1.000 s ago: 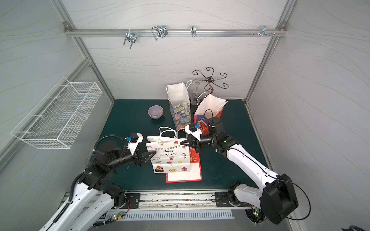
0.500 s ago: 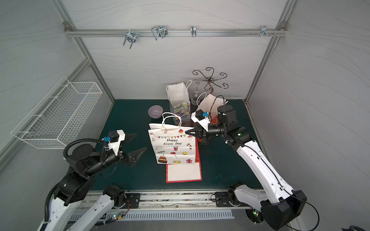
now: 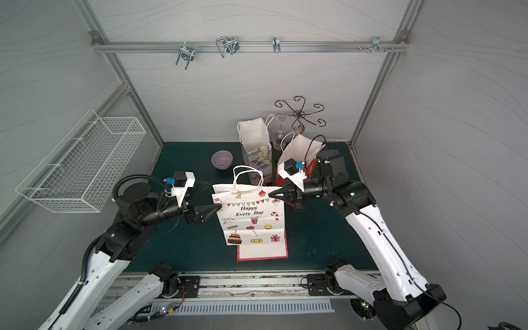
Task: Put away the paper bag
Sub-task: Press the paper bag.
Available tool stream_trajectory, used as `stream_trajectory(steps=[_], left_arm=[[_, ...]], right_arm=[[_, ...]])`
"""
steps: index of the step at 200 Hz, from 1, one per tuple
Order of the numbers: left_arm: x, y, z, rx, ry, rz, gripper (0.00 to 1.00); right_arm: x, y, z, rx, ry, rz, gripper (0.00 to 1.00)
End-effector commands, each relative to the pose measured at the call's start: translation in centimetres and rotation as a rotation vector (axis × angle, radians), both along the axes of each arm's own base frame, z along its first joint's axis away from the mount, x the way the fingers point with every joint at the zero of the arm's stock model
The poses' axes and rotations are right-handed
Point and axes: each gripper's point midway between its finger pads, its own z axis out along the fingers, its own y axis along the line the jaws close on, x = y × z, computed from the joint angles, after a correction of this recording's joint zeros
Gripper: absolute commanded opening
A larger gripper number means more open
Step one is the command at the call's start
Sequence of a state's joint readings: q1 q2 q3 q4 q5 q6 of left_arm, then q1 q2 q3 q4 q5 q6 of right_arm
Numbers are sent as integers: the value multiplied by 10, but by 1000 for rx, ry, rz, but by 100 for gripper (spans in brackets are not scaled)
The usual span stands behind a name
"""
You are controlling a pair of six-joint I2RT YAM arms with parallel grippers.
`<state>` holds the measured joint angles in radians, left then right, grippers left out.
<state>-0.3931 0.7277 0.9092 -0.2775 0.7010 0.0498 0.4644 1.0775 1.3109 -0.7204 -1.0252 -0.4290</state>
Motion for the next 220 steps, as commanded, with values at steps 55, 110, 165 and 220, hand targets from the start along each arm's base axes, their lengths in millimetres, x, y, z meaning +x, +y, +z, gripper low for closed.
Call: stream_trajectory(steps=[55,110,165,220], left_arm=[[-12,-21,41,-110,-90,-202,84],[-18,-23,42,-136,-84,-238,20],[-15,-24,50,-187,-67,-238,0],[-12,-29,64,-304,22,-281,0]], right_arm=[[-10,5,17,36,36,107,0],[6,12,14,15,73,87,0],[3,2,21,70,111,76,57],[1,2,18,154,175,117,34]])
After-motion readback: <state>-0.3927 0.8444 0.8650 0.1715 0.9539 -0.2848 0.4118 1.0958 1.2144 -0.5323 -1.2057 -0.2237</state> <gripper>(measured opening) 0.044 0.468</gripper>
